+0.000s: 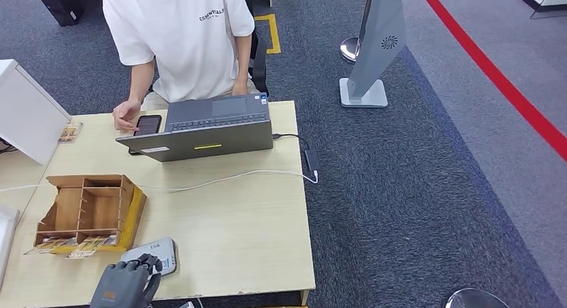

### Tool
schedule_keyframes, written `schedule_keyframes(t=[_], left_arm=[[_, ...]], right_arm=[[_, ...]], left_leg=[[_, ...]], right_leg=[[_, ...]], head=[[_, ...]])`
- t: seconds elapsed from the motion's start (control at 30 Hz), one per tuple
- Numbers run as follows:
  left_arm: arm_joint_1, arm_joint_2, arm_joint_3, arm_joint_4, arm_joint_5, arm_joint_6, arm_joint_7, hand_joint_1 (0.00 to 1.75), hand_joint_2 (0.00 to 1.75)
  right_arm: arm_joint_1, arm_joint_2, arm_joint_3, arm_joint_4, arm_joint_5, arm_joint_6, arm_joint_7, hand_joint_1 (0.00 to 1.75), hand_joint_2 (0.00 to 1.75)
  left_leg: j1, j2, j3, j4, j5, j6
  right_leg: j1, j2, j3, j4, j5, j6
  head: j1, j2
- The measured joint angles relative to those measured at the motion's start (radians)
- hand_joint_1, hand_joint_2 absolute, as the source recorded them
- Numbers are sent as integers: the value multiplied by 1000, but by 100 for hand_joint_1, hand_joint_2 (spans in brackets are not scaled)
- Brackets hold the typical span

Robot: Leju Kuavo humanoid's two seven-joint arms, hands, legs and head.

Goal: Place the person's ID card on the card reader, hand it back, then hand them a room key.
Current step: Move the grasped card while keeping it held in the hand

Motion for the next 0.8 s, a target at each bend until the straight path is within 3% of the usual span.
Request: schedule_keyframes(t=[0.8], left_arm=[[0, -20, 34, 43, -8, 2, -3, 175, 175]], right_arm=[[0, 3, 0, 0, 0, -1, 11, 0, 0]], left_leg=[[0, 0, 0, 0, 0, 0]], right_leg=[[0, 0, 0, 0, 0, 0]], head=[[0, 0]])
